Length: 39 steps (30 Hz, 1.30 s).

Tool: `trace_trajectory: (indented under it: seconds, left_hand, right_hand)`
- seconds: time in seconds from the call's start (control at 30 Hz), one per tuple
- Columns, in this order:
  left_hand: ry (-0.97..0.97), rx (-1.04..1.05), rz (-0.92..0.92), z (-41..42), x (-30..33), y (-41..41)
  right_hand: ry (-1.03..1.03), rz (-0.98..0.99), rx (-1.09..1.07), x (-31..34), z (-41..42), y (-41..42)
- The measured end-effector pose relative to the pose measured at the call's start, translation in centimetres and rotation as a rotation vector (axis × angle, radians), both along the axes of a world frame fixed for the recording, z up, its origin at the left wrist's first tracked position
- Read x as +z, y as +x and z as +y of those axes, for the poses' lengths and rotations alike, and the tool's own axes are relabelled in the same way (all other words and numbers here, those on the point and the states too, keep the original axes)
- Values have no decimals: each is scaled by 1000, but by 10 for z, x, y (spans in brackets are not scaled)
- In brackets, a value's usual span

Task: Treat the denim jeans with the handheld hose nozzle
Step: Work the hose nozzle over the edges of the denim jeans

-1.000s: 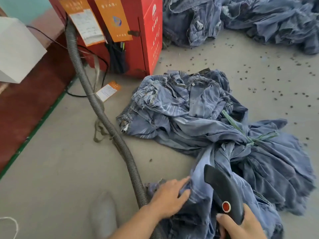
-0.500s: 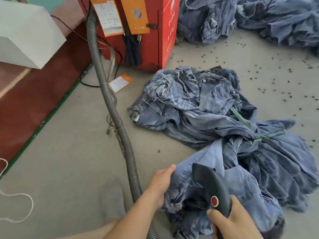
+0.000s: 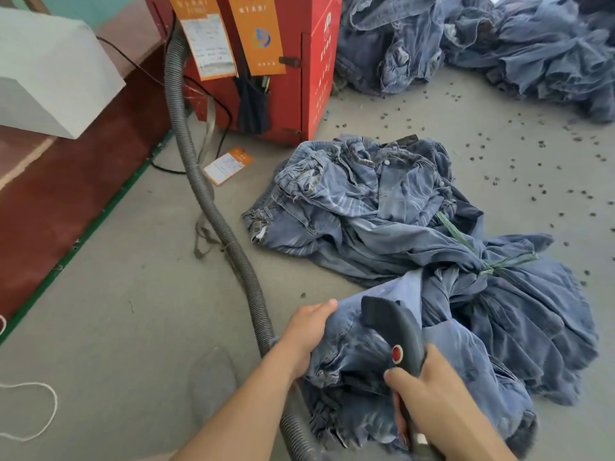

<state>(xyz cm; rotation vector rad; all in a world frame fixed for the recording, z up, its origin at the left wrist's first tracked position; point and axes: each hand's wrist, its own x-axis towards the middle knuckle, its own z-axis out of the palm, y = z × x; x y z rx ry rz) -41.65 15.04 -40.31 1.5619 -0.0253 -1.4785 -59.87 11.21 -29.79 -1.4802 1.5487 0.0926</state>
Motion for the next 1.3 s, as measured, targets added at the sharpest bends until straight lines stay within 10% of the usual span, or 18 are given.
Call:
trace_trajectory:
  seconds: [0.27,0.53,0.73,1.03,1.2,1.3]
  left_hand:
    - [87,-85,207,-11,7,37]
    - [76,7,213,-44,5,52]
    - [78,-31,430,-31,4,46]
    - [5,-54,655,-19,14,42]
    - [47,-11,344,-40,12,66]
    - [37,227,-351,-70,8,103]
  right_hand:
    - [78,-263,-273,-11,-44,29]
    - [62,-137,103,16,22,14]
    - [221,-471,-271,14,-9,30]
    - [173,-338,-109,6,-8,28]
    - [135,-479,-435,8,-54,4]
    - [161,-489,-440,14,-38,-29]
